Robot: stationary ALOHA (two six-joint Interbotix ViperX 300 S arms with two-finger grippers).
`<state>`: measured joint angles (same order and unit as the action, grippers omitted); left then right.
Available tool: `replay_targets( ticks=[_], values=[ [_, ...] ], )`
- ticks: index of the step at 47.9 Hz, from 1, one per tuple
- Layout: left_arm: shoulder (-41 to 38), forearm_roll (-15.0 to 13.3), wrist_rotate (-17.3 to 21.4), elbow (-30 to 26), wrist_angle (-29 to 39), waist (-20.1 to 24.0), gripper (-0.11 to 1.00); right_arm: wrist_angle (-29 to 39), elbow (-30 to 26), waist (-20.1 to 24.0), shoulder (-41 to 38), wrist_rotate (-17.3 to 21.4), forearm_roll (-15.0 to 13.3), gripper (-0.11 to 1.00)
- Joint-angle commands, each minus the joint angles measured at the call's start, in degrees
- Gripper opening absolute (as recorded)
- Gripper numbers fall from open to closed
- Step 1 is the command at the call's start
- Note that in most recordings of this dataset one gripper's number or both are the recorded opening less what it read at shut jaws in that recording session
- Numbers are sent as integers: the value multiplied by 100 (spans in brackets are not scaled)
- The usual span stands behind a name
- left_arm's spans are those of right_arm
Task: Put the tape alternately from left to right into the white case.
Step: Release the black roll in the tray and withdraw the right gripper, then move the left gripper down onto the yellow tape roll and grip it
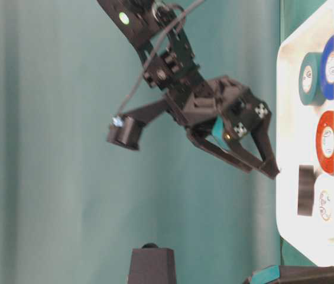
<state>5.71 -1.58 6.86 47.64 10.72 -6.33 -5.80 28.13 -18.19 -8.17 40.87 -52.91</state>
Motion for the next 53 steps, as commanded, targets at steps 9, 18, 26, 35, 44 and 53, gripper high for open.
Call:
replay_targets(
  ticks=[9,18,26,35,44,53],
  values=[
    [123,-9,0,-88,-44,-18,65,-18,448,545,677,18,35,89],
    [123,-9,0,-97,-44,-18,65,-18,773,932,932,132,123,89],
    [123,-9,0,-105,-44,-18,65,-18,1081,1230,1151,246,220,89],
    [123,-9,-9,-105,-44,-18,65,-18,1362,1424,1274,439,264,89],
    [123,-9,-9,-149,-44,-18,65,26,1433,1433,1283,598,264,89],
    [123,-9,-79,-202,-105,-105,65,35,1415,1433,1283,589,255,89]
  ],
)
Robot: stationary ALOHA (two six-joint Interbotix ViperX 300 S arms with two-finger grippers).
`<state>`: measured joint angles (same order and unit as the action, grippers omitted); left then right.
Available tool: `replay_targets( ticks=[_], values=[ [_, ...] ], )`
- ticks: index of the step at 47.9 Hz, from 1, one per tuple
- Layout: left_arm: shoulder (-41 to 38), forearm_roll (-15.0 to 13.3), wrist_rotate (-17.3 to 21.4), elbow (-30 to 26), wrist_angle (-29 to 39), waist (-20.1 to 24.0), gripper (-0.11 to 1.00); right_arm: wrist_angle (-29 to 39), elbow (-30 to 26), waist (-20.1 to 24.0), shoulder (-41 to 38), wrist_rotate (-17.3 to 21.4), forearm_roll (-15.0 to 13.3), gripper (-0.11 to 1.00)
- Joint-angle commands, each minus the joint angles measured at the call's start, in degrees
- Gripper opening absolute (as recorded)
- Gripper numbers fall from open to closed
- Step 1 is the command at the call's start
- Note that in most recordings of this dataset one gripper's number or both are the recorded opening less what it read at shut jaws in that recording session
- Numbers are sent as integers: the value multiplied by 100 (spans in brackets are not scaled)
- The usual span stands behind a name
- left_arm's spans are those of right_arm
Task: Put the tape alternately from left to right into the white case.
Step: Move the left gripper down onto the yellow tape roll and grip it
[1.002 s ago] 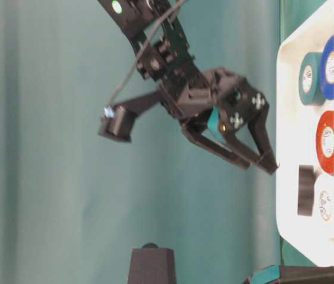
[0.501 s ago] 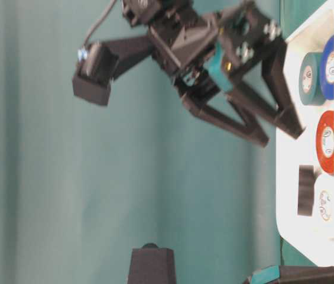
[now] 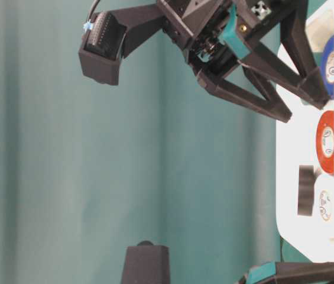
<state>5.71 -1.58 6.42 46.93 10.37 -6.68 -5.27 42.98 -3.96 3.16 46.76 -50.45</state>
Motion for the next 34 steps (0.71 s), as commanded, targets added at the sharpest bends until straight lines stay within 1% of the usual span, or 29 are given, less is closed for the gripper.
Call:
replay_targets(
  ticks=[1,7,14,22,27,34],
  values=[
    [123,-9,-62,-132,-79,-88,65,-18,-70,9,141,0,9,89],
    [114,-9,-378,-132,-105,-211,65,-18,-53,9,141,0,18,88],
    [79,-9,-800,-141,-158,-439,65,-18,-53,18,141,0,9,88],
    [-18,-9,-1178,-185,-308,-729,65,-18,-53,18,141,0,9,88],
    [-132,-9,-1354,-272,-396,-879,65,-18,-70,18,141,-9,0,88],
    [-422,-9,-1477,-483,-413,-1055,65,-18,-70,18,123,-9,0,88]
  ],
)
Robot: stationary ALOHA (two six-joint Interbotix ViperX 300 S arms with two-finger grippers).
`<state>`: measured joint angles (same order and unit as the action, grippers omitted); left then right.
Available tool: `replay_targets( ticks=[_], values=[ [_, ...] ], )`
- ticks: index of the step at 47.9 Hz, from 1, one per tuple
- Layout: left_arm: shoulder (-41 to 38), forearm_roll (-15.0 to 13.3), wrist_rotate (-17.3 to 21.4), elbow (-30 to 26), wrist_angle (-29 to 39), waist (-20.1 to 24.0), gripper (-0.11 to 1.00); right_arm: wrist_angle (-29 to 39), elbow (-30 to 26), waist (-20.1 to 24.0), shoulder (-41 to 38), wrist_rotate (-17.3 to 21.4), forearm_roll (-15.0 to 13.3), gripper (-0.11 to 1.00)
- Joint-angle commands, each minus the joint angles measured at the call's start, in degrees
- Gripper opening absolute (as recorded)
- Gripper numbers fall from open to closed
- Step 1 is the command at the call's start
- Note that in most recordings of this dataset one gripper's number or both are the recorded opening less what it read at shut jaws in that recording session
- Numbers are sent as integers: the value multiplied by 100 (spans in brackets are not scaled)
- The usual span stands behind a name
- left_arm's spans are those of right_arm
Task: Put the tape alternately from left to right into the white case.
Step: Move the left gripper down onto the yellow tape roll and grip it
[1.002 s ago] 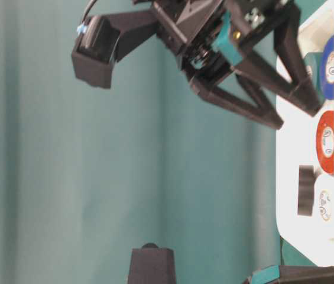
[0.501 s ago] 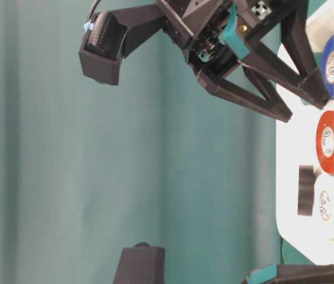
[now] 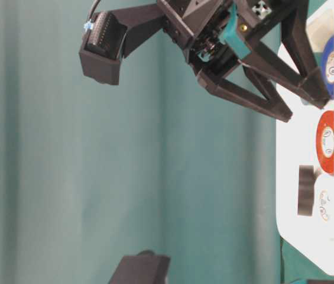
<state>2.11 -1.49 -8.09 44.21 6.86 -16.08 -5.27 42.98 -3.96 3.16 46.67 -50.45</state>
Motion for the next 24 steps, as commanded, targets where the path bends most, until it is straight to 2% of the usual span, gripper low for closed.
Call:
replay_targets(
  ticks=[1,11,24],
  values=[
    [-105,-18,-44,-255,-62,-141,65,-18,-79,18,114,0,0,88],
    [-510,-18,-202,-580,-62,-308,65,-18,-88,18,62,0,0,88],
    [-782,-18,-202,-694,-62,-413,65,-18,-97,9,62,0,0,88]
  ],
)
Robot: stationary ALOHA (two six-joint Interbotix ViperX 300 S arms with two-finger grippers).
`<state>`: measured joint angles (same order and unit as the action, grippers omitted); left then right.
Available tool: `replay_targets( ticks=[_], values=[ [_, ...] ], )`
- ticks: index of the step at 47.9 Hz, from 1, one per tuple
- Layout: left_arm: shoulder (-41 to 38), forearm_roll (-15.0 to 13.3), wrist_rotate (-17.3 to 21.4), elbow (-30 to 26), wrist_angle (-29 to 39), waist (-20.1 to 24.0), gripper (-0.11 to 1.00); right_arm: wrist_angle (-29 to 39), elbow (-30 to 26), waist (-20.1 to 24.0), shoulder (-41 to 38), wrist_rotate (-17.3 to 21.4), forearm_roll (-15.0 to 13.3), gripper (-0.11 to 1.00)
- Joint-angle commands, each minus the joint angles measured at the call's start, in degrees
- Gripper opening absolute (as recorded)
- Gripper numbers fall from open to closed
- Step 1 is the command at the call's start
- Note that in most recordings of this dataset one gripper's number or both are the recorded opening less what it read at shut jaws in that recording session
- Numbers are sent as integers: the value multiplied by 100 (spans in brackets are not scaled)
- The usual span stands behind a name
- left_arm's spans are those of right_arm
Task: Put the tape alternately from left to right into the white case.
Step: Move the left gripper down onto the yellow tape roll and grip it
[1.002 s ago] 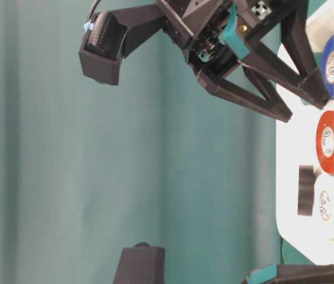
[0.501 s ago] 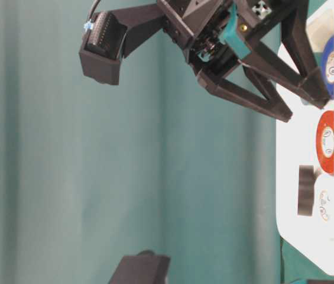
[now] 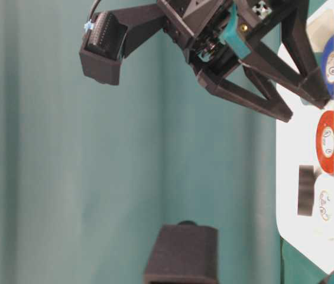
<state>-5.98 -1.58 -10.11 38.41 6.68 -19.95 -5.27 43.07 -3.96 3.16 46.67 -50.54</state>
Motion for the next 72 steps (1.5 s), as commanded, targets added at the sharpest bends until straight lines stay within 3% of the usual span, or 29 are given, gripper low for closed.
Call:
replay_targets(
  ticks=[1,22,30,34,41,46,64,72],
  values=[
    [0,-9,-9,-105,-44,-26,65,-18,-97,18,62,9,9,88],
    [-299,0,9,-97,-44,62,65,-35,-105,18,62,9,9,88],
    [-290,9,35,-97,-44,62,60,-18,-88,9,62,9,9,88],
    [-299,9,35,-105,-44,62,49,-18,-88,18,62,9,9,88],
    [-281,9,44,-105,-35,62,12,-18,-88,9,62,9,9,88],
    [-237,9,53,-105,0,62,-2,-18,-97,9,62,9,9,88],
    [79,26,97,-105,396,62,-3,-18,-97,9,62,26,9,88],
    [519,35,343,-62,475,114,-3,-18,-97,9,62,26,18,88]
  ],
)
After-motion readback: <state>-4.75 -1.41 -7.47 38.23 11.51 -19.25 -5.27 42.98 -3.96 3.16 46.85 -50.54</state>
